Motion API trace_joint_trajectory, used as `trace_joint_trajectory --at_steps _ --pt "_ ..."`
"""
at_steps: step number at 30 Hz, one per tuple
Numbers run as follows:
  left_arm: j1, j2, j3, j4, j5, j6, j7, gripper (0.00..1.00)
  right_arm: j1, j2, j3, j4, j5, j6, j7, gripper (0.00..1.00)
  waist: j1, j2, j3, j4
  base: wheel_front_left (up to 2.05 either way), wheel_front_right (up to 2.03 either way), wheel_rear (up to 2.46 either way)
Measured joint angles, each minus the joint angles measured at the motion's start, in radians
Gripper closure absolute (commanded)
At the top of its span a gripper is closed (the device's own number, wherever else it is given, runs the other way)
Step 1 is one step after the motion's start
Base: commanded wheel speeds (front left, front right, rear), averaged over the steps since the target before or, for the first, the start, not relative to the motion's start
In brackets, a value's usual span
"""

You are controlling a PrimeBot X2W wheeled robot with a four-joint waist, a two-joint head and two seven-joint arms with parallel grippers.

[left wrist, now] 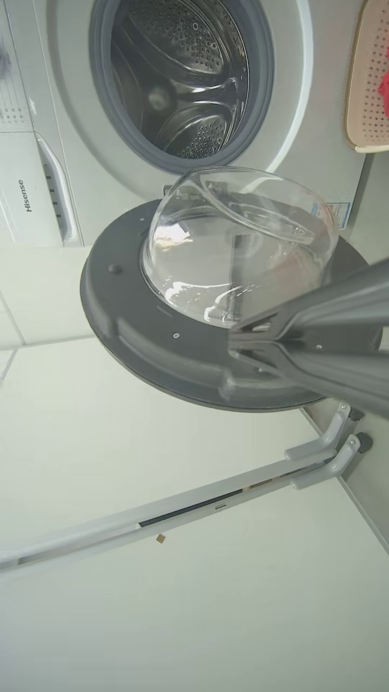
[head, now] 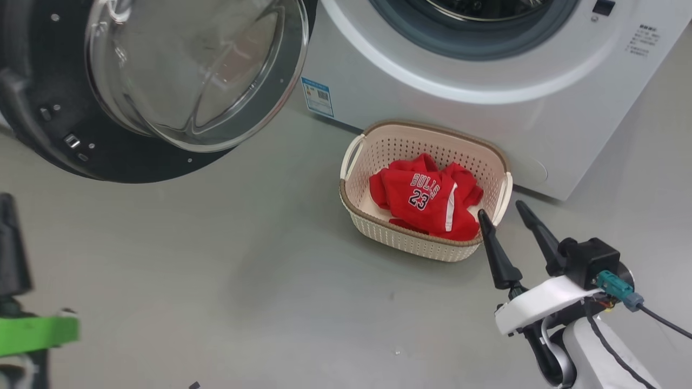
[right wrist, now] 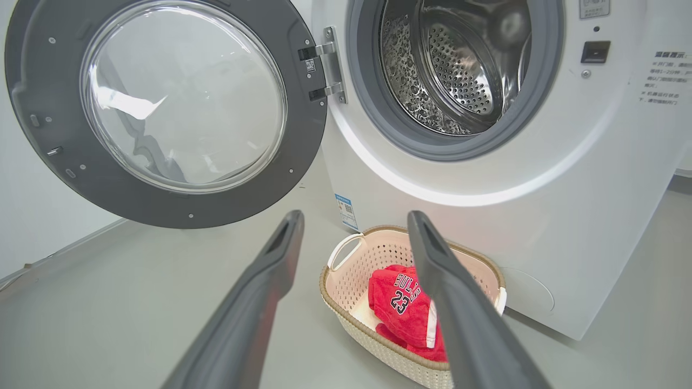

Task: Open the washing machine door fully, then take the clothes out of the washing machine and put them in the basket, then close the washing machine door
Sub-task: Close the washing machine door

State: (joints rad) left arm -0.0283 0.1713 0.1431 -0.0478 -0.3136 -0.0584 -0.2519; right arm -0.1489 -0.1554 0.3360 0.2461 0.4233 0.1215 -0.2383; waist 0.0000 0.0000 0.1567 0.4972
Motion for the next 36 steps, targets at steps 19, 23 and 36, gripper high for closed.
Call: trace_joint_trajectory --at_steps 19,23,36 --pt "-0.291 0.237 0.356 0.084 -0.306 -0.017 0.164 1.00 -0.060 -0.068 -0.023 -0.077 -0.021 -0.002 0.040 0.00 0.0000 0.0000 0.165 -0.060 0.00 0.00 0.00" --pt "-0.352 0.257 0.421 0.182 -0.401 -0.010 0.221 1.00 -0.074 -0.073 -0.024 -0.088 -0.021 -0.002 0.049 0.00 0.0000 0.0000 0.187 -0.076 0.00 0.00 0.00" --pt "-0.571 0.253 0.606 0.475 -0.681 0.115 0.395 1.00 -0.091 -0.090 -0.028 -0.103 -0.029 -0.002 0.058 0.00 0.0000 0.0000 0.238 -0.134 0.00 0.00 0.00"
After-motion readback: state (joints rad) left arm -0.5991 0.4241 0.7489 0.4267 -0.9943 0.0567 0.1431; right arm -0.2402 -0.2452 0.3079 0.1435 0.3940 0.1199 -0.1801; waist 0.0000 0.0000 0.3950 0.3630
